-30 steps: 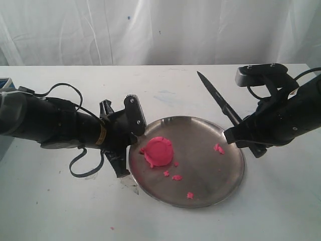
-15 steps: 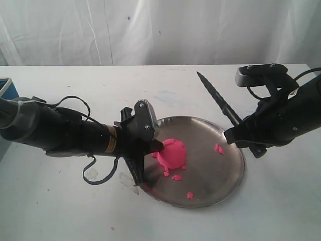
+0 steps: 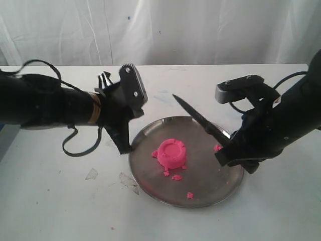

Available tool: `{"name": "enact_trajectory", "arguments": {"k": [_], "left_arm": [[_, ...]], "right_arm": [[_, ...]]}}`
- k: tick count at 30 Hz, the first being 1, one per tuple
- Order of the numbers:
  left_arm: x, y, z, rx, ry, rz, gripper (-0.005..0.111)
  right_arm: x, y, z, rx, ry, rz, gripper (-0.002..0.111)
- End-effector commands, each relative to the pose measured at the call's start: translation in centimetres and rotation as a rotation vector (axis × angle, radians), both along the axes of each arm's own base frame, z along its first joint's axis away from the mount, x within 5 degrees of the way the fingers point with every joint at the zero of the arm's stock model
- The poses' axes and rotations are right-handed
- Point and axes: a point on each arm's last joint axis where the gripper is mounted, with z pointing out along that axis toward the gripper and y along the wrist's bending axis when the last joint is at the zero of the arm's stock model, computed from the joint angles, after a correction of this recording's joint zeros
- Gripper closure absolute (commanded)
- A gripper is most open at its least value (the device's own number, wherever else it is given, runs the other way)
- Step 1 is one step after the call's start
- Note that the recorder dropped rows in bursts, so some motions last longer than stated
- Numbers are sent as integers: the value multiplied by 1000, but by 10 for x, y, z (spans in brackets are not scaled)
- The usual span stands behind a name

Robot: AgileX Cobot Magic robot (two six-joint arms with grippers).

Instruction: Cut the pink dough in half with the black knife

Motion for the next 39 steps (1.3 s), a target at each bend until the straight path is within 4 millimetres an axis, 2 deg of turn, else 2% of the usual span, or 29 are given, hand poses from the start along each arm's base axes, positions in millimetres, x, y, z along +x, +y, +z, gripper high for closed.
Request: {"name": "enact_trajectory", "arguments": {"k": [1, 4, 7, 9, 13, 14, 19, 23, 28, 32, 34, 39], "left_arm": [[-7, 25, 36, -171, 89, 365, 107], [-10, 28, 43, -390, 196, 541, 107], [-13, 24, 36, -495, 271, 558, 107], [-20, 16, 27, -529, 314, 455, 107], [-36, -3, 6, -489, 364, 141, 107], [-36, -6, 4, -483, 364, 119, 107], [-18, -3, -2, -434, 348, 242, 107], [-9, -9, -7, -433, 355, 231, 107], [0, -22, 9, -497, 326, 129, 107], [12, -25, 27, -514, 266, 143, 107], [15, -22, 27, -475, 238, 181, 107], [26, -9, 6, -234, 154, 247, 107]], "right_arm": [[0, 20, -5, -48, 22, 116, 108], [5, 29, -17, -64, 51, 137, 108], [11, 33, -28, -78, 70, 143, 108], [14, 34, -33, -82, 69, 142, 108], [17, 35, -42, -100, 74, 145, 108], [18, 35, -43, -103, 73, 147, 108], [23, 36, -45, -111, 34, 169, 108], [25, 34, -45, -130, 6, 180, 108], [24, 37, -45, -213, -45, 260, 108], [19, 48, -44, -299, -101, 307, 108], [19, 50, -44, -340, -127, 300, 108], [20, 50, -43, -334, -136, 257, 108]]}}
